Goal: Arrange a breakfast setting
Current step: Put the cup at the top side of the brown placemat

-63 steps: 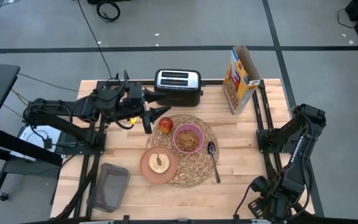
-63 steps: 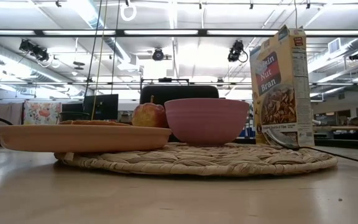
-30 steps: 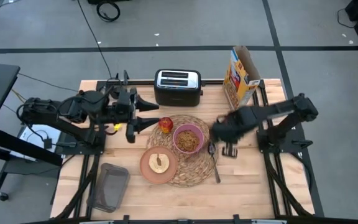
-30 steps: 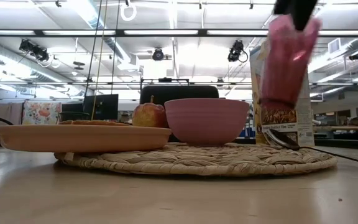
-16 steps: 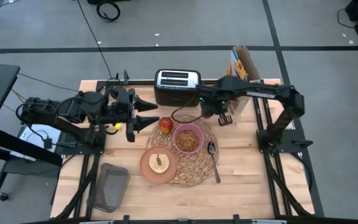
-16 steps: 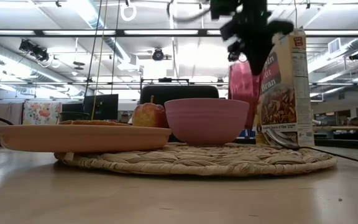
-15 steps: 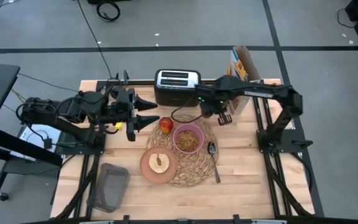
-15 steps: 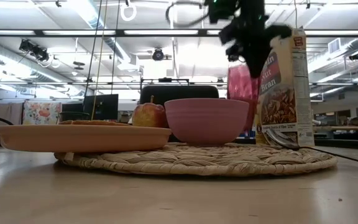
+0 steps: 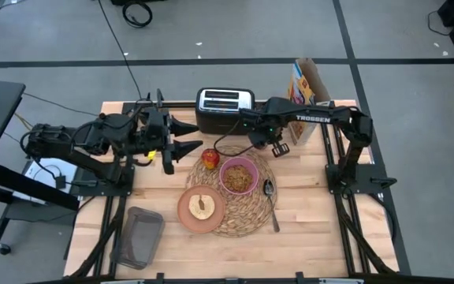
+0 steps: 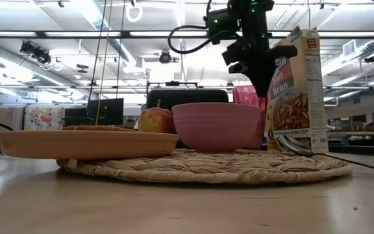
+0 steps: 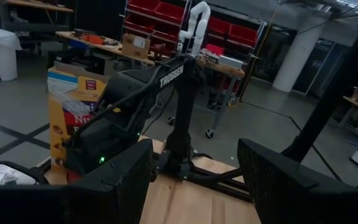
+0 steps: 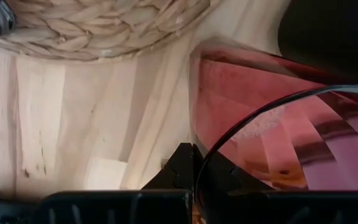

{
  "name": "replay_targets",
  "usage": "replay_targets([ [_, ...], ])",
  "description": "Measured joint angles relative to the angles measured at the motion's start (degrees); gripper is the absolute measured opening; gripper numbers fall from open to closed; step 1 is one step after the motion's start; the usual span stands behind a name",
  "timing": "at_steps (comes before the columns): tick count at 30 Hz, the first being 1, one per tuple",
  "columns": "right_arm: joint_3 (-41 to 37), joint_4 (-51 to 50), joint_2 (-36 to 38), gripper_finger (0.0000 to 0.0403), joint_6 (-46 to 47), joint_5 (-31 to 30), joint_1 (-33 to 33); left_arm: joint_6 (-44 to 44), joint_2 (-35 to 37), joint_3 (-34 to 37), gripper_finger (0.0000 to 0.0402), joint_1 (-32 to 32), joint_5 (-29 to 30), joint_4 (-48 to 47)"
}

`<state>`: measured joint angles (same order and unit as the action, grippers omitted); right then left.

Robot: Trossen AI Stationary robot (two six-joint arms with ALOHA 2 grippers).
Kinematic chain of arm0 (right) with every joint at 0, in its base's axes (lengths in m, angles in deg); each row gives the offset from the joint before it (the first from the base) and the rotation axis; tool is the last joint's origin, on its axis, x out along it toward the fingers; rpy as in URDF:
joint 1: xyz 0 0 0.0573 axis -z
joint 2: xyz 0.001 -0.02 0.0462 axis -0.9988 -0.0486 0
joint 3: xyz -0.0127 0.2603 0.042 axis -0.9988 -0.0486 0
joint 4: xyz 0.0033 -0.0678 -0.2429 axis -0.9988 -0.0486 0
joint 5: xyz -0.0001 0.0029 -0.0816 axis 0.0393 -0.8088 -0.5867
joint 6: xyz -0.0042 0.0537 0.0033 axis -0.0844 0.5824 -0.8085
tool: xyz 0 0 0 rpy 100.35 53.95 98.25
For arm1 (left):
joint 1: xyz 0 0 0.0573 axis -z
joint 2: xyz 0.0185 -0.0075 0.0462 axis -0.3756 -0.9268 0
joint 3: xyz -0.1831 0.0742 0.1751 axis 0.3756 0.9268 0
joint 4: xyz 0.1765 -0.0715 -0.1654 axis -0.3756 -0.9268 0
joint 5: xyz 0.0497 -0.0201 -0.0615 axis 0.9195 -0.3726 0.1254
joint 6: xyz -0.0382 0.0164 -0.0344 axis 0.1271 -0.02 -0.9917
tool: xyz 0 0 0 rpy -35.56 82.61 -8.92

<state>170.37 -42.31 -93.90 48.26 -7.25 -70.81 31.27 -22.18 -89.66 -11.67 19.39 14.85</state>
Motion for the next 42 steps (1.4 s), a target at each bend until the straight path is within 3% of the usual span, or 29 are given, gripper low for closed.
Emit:
replay_targets([
  [10,-0.1,0.3,0.1,0.0052,-0.2,2.4,-0.1,0.0,0.1,0.0,0.0243,-0.1,-0.1,-0.4],
  [32,-0.1,5.3,0.2,0.0043,2.0,3.9,-2.2,0.0,0.1,0.0,0.0243,0.0,-0.1,-0.4],
  [42,-0.1,3.6,0.5,0.0072,1.8,2.4,-2.2,0.0,0.1,0.0,0.0243,0.0,-0.1,-0.4],
])
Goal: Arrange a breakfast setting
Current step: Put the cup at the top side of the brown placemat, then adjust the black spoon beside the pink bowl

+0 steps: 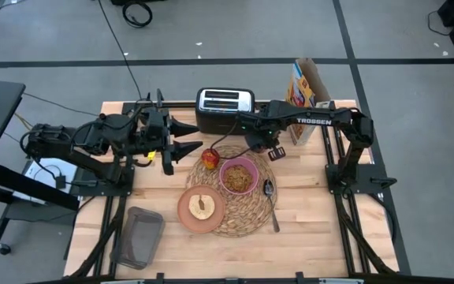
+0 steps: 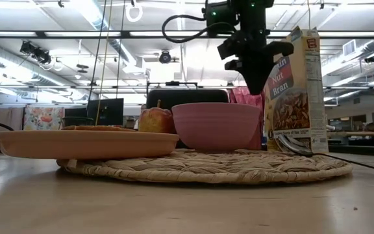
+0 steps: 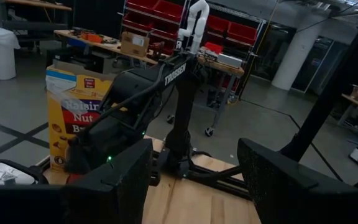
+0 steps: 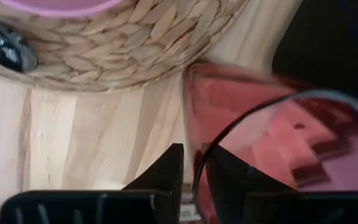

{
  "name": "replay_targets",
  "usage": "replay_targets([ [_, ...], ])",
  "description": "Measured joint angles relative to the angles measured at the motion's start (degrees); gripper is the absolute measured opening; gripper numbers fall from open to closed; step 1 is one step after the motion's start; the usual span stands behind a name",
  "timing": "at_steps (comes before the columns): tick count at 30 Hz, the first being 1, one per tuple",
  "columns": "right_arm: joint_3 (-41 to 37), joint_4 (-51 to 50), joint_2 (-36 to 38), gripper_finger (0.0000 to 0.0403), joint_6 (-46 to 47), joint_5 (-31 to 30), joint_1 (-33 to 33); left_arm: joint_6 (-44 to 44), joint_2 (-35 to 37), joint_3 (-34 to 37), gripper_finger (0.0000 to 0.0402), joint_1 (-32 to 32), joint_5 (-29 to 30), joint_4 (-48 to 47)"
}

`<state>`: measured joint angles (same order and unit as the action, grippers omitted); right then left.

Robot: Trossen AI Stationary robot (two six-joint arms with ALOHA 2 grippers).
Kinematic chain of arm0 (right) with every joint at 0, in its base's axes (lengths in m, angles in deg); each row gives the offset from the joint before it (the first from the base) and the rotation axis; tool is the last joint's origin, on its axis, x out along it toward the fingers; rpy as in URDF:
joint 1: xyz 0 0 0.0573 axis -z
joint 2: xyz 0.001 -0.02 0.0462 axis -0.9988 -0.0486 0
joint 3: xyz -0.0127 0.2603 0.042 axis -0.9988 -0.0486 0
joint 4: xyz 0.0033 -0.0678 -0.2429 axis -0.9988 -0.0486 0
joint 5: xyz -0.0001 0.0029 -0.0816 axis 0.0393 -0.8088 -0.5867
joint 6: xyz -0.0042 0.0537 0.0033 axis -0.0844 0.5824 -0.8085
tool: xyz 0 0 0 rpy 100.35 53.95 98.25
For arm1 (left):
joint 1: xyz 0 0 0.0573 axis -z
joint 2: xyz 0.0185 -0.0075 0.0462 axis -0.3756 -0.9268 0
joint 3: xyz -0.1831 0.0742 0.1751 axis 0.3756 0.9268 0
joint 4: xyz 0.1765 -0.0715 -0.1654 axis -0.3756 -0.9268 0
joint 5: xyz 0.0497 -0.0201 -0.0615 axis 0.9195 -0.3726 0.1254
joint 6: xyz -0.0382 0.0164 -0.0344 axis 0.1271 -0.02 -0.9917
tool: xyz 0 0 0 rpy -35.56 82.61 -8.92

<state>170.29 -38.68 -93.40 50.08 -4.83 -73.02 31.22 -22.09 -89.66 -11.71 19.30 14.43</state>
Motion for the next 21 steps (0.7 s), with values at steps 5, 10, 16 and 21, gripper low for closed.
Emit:
replay_targets([
  [5,3.8,-5.3,0.0,0.01,3.3,0.0,-0.2,0.0,0.0,0.0,0.0243,0.0,0.0,0.0],
  [10,12.8,-11.3,0.5,0.0126,9.6,0.0,-1.7,0.1,0.0,0.0,0.0243,0.0,0.0,-0.5],
  [16,13.8,-12.7,8.4,0.0134,23.2,6.9,-8.8,0.1,0.2,0.0,0.0243,1.8,0.0,-1.2],
  [21,-0.7,-4.0,16.2,0.0132,34.8,7.8,-21.1,0.1,0.3,0.0,0.0243,3.8,0.0,-1.3],
])
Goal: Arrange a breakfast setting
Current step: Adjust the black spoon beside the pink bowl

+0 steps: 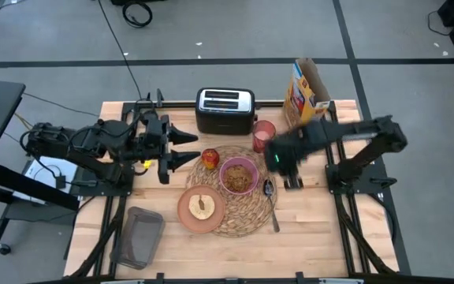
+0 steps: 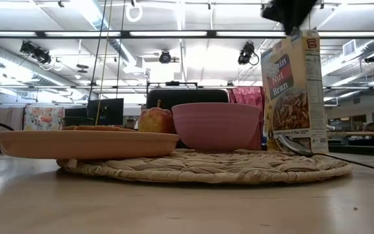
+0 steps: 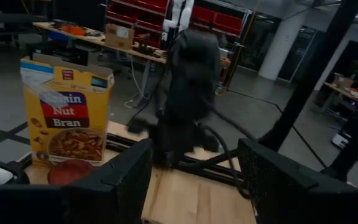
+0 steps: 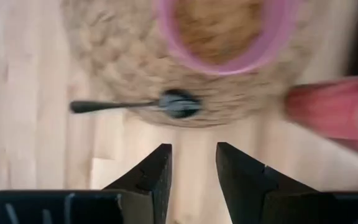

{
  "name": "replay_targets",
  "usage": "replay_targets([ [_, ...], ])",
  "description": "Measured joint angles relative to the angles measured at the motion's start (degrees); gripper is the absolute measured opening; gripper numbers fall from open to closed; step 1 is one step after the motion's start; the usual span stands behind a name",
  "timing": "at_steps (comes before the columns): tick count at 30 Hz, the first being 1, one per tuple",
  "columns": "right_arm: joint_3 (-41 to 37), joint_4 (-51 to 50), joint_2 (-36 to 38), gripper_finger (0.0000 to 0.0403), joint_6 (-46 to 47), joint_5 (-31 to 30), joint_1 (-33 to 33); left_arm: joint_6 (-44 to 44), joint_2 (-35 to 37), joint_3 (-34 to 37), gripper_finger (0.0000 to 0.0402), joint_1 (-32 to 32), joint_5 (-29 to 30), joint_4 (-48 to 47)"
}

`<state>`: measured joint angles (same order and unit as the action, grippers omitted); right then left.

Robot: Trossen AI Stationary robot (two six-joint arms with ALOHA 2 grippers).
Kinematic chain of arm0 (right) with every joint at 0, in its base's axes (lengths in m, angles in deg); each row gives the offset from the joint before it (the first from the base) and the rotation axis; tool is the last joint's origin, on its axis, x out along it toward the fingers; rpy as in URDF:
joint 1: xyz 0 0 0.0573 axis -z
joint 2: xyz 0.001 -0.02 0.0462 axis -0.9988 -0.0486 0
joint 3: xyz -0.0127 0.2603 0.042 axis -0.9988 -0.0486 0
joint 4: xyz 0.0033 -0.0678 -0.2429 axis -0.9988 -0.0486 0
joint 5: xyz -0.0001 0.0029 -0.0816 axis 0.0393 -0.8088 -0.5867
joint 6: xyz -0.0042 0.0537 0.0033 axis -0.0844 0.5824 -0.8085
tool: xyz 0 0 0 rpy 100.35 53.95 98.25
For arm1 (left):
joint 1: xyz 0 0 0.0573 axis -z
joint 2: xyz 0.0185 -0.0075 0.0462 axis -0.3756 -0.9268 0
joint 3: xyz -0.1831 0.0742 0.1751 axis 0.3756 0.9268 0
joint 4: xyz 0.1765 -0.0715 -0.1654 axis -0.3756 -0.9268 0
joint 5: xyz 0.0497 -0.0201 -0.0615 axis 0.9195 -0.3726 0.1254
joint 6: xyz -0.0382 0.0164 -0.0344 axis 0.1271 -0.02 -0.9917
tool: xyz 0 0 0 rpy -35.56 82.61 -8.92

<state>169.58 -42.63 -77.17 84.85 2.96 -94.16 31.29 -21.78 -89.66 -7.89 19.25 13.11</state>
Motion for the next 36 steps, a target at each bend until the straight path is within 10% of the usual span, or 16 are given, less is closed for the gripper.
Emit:
replay_targets([
  [11,-34.4,33.5,-1.2,0.0131,9.9,1.3,-16.0,-0.3,0.2,0.0,0.0243,1.9,0.0,-0.3],
  [24,-35.0,42.4,-15.3,0.0131,16.3,6.7,-20.5,-1.2,1.2,0.0,0.0243,1.9,0.0,-0.7],
  [36,-31.5,38.8,-5.4,0.0131,19.0,-5.1,-18.0,-1.6,1.5,0.0,0.0243,1.8,0.0,-1.3],
])
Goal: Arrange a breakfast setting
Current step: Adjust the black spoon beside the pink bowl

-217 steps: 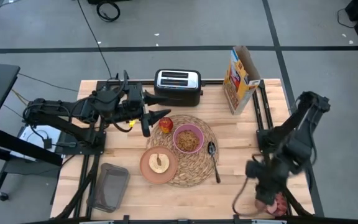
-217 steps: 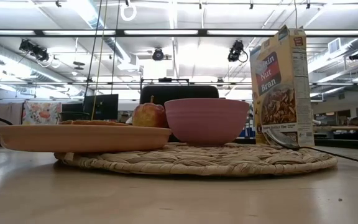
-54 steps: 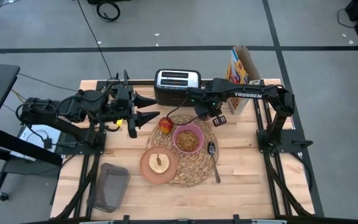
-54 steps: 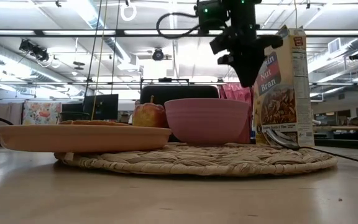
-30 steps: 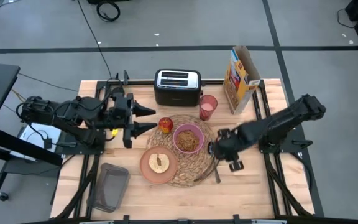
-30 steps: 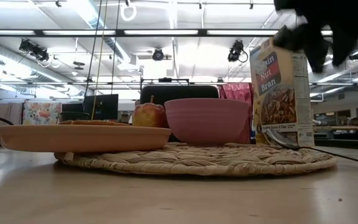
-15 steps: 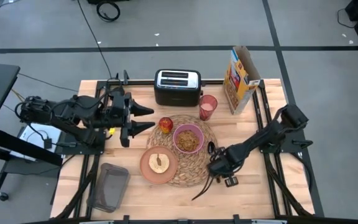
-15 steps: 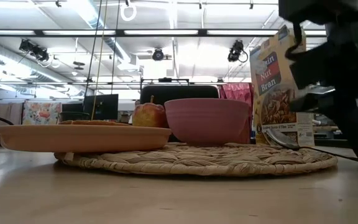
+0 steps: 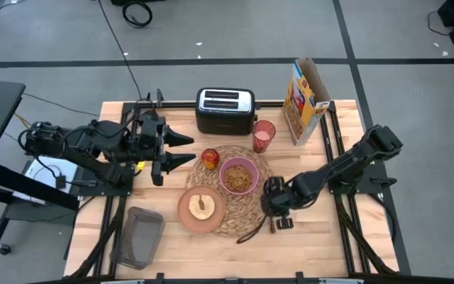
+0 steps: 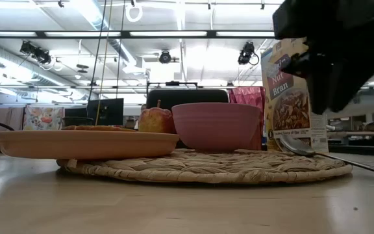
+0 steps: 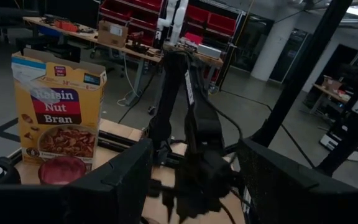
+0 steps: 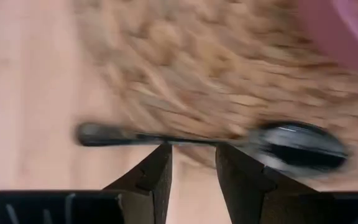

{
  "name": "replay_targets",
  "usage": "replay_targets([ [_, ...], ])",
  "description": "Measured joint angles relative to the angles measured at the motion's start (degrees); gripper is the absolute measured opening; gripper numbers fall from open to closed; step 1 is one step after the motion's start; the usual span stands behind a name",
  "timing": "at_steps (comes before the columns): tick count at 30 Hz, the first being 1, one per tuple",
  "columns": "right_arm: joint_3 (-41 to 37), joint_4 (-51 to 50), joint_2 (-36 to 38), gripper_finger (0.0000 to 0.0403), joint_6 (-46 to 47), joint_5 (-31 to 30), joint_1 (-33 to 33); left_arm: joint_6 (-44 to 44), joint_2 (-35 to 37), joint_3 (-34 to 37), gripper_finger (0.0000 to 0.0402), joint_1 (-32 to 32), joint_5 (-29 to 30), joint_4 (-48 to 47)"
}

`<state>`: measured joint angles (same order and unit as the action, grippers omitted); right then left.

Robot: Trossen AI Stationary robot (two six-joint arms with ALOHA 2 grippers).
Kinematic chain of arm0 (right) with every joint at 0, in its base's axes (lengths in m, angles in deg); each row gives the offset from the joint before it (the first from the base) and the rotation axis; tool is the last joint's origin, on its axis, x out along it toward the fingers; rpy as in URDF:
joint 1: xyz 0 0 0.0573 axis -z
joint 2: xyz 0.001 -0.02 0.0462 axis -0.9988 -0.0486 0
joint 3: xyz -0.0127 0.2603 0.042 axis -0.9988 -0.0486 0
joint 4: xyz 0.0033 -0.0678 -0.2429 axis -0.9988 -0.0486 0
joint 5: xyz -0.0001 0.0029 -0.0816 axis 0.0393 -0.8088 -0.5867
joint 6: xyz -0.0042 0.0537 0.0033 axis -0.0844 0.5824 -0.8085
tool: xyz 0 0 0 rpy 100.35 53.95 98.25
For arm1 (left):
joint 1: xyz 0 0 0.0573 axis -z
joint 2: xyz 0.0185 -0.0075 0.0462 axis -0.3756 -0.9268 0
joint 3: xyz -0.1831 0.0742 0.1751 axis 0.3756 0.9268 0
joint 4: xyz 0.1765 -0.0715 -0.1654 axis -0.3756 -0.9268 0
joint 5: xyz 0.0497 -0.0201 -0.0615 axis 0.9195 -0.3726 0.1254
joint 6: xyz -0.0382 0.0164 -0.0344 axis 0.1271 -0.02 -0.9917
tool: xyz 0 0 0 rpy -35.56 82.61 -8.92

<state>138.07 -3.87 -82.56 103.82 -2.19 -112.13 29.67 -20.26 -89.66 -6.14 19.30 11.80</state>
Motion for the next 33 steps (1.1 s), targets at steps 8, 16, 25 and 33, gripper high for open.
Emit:
replay_targets([
  [8,-8.6,2.2,0.0,0.0131,-2.8,0.6,6.6,-0.4,0.0,0.0,0.0243,0.0,0.0,0.0],
  [16,-10.3,9.6,-0.1,0.0131,-7.5,3.8,12.5,-1.2,0.0,0.0,0.0243,0.0,0.0,0.1],
  [25,-10.2,10.4,0.3,0.0131,-8.4,4.4,19.9,-2.6,0.0,0.0,0.0243,0.0,0.0,0.1],
  [33,-10.2,10.4,1.0,0.0131,-10.6,5.0,21.3,-2.9,0.0,0.0,0.0243,0.0,0.0,0.1],
])
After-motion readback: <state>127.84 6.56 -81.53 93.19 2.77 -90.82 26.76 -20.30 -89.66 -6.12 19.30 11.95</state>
